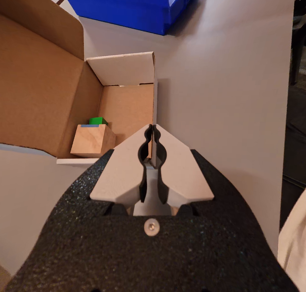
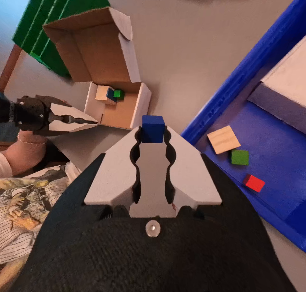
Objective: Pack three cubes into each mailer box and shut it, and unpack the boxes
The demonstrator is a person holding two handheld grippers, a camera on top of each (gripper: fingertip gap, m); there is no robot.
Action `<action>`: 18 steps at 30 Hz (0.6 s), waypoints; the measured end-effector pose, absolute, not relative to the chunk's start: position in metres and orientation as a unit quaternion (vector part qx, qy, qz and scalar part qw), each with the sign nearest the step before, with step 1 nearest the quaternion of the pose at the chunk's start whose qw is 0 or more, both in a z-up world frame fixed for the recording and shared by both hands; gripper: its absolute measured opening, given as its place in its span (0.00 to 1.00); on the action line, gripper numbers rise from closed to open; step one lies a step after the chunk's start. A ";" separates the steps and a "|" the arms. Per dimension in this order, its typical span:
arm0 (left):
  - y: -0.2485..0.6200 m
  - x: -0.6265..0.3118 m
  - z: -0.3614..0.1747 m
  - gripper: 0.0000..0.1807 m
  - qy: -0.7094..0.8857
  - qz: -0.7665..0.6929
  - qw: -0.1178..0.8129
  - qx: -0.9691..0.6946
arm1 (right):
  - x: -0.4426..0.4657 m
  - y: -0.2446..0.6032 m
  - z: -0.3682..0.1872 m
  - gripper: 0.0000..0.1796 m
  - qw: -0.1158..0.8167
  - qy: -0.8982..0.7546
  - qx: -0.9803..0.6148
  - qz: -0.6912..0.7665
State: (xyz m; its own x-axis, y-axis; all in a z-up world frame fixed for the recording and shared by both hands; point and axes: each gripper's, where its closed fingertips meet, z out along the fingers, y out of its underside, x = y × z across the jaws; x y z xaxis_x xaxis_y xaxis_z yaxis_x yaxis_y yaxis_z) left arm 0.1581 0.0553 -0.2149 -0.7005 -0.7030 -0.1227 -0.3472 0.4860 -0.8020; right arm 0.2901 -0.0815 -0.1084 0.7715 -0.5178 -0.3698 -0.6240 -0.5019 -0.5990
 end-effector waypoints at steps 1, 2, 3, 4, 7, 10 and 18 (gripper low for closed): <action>0.055 0.159 -0.215 0.00 0.832 -0.397 0.226 -0.315 | 0.298 -0.093 -0.107 0.14 0.365 0.348 -0.862 0.051; 0.055 0.159 -0.215 0.00 0.832 -0.396 0.228 -0.313 | 0.308 -0.107 -0.106 0.14 0.353 0.369 -0.860 0.019; 0.055 0.159 -0.215 0.00 0.834 -0.394 0.231 -0.310 | 0.321 -0.123 -0.108 0.14 0.336 0.392 -0.856 -0.016; 0.056 0.159 -0.215 0.00 0.834 -0.393 0.234 -0.308 | 0.335 -0.141 -0.113 0.14 0.311 0.419 -0.851 -0.053; 0.056 0.158 -0.215 0.00 0.834 -0.395 0.227 -0.312 | 0.364 -0.187 -0.148 0.14 0.208 0.468 -0.853 -0.099; 0.056 0.158 -0.216 0.00 0.834 -0.393 0.229 -0.311 | 0.382 -0.204 -0.176 0.14 0.156 0.473 -0.858 -0.125; 0.057 0.158 -0.216 0.00 0.836 -0.394 0.232 -0.304 | 0.379 -0.193 -0.207 0.30 0.099 0.460 -0.877 -0.102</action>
State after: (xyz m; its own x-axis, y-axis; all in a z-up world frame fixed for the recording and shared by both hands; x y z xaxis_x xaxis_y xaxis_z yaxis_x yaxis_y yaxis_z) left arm 0.1582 0.0565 -0.2156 -0.7078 -0.6908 -0.1476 -0.3257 0.5046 -0.7995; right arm 0.3787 -0.1933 -0.2072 0.5566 -0.8262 0.0876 -0.7856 -0.5577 -0.2680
